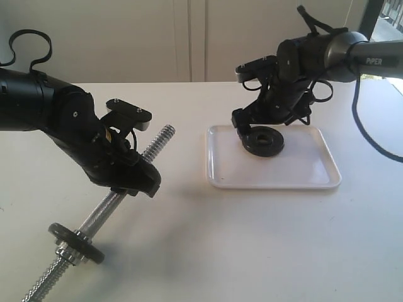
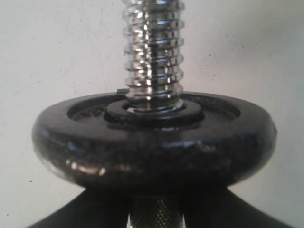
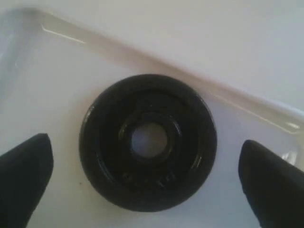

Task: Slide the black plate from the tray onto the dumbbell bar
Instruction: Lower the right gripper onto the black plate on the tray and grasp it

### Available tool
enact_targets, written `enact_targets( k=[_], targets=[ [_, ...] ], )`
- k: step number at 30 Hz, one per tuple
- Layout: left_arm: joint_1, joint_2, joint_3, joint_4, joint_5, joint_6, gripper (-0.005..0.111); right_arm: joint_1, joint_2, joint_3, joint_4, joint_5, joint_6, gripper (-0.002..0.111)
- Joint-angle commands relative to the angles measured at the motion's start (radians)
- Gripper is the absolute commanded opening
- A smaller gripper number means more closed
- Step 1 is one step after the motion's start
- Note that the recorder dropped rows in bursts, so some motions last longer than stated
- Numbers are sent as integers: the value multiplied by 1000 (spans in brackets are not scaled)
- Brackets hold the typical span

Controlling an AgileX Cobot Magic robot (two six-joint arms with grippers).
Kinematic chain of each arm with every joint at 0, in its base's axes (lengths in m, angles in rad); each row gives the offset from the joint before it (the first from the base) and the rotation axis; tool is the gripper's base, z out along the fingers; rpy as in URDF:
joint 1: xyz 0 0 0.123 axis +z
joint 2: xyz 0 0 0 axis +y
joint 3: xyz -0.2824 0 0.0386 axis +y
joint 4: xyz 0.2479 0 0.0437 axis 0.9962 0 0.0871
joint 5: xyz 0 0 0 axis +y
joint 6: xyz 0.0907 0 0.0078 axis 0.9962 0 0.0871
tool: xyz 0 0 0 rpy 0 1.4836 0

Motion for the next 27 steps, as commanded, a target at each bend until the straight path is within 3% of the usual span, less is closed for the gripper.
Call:
enact_targets(
  k=[1, 6, 14, 27],
  targets=[
    [0, -31, -15, -8, -19, 6, 0, -11, 32, -29, -7, 14, -14, 105],
    [0, -31, -15, -12, -35, 6, 0, -25, 74, -51, -5, 28, -12, 105],
    [0, -31, -15, -16, -41, 6, 0, -39, 114, -71, 181, 28, -120, 104],
    [0, -31, -15, -22, -54, 6, 0, -39, 159, -90, 90, 136, -91, 104]
  ],
)
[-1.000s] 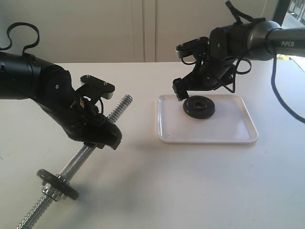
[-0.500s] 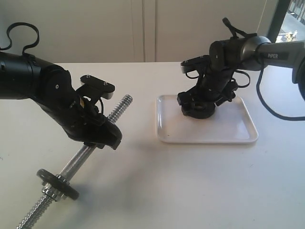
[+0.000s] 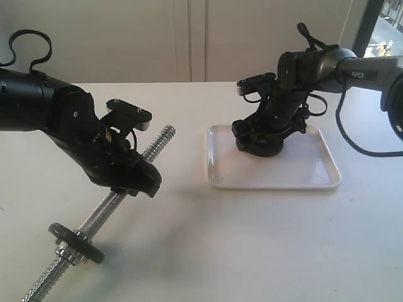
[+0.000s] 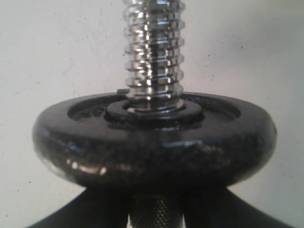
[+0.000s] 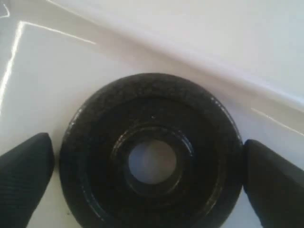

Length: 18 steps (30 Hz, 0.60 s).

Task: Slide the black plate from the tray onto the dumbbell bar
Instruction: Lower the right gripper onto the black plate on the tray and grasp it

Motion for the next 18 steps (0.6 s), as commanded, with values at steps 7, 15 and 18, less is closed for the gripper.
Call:
enact_targets(
  k=[7, 15, 18],
  targets=[
    [0, -31, -15, -20, -54, 2, 0, -4, 29, 9, -48, 118, 10, 92],
    [0, -31, -15, -22, -54, 2, 0, -4, 42, 7, -48, 91, 7, 8],
    [0, -31, -15, -22, -54, 2, 0, -4, -18, 5, 64, 112, -1, 0]
  ],
)
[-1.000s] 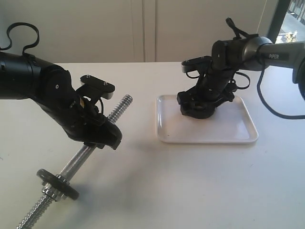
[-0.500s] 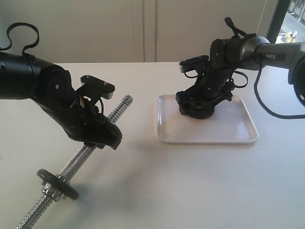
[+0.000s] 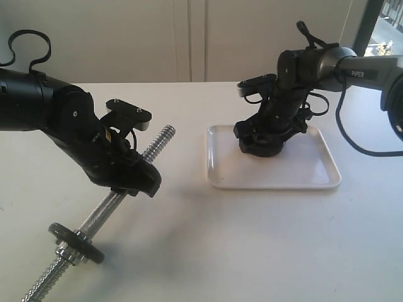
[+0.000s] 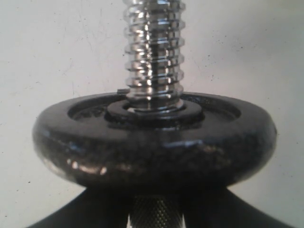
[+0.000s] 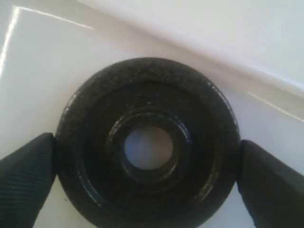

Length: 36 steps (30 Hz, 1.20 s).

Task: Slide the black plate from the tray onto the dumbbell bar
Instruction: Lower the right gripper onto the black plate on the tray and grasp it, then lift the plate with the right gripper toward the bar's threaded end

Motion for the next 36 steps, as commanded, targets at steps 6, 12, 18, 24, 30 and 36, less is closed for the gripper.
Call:
enact_targets(
  k=[6, 12, 18, 24, 30, 36],
  targets=[
    [0, -31, -15, -14, -59, 15, 0, -4, -167, 14, 333, 138, -192, 0],
    [0, -31, -15, -14, -50, 51, 0, -53, -229, 14, 703, 371, -503, 0],
    [-2, -31, -15, -27, -39, 112, 0, -118, -225, 14, 907, 413, -610, 0],
    [-43, -37, -15, -52, -33, 221, 0, -143, -208, 43, 950, 413, -643, 0],
    [-58, -39, -15, -64, -69, 234, 0, -143, -189, 116, 1023, 413, -689, 0],
    [-58, -48, -15, -72, -77, 234, 0, -143, -184, 155, 1087, 413, -711, 0]
  ],
)
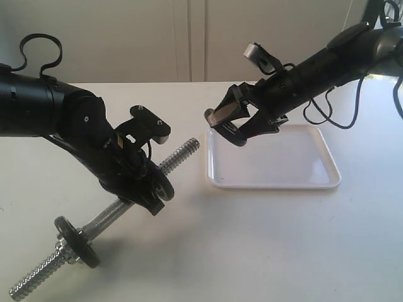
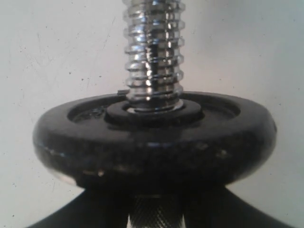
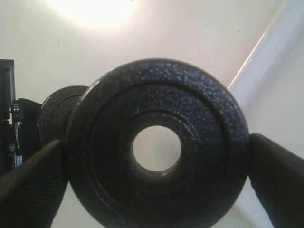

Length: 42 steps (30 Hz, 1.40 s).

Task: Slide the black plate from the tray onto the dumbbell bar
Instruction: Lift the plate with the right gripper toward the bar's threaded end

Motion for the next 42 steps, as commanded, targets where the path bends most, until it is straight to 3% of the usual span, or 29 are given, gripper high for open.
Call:
enact_targets(
  k=[1, 12, 42],
  targets=[
    [-3, -49, -15, -22, -80, -1, 0, -3, -16, 22, 155, 11, -38, 0],
    [-3, -55, -15, -28, -82, -1, 0, -1, 51, 81, 352, 11, -63, 0],
    [-27, -55, -15, -30, -96, 5, 0, 45, 118, 84, 455, 11, -60, 0]
  ],
)
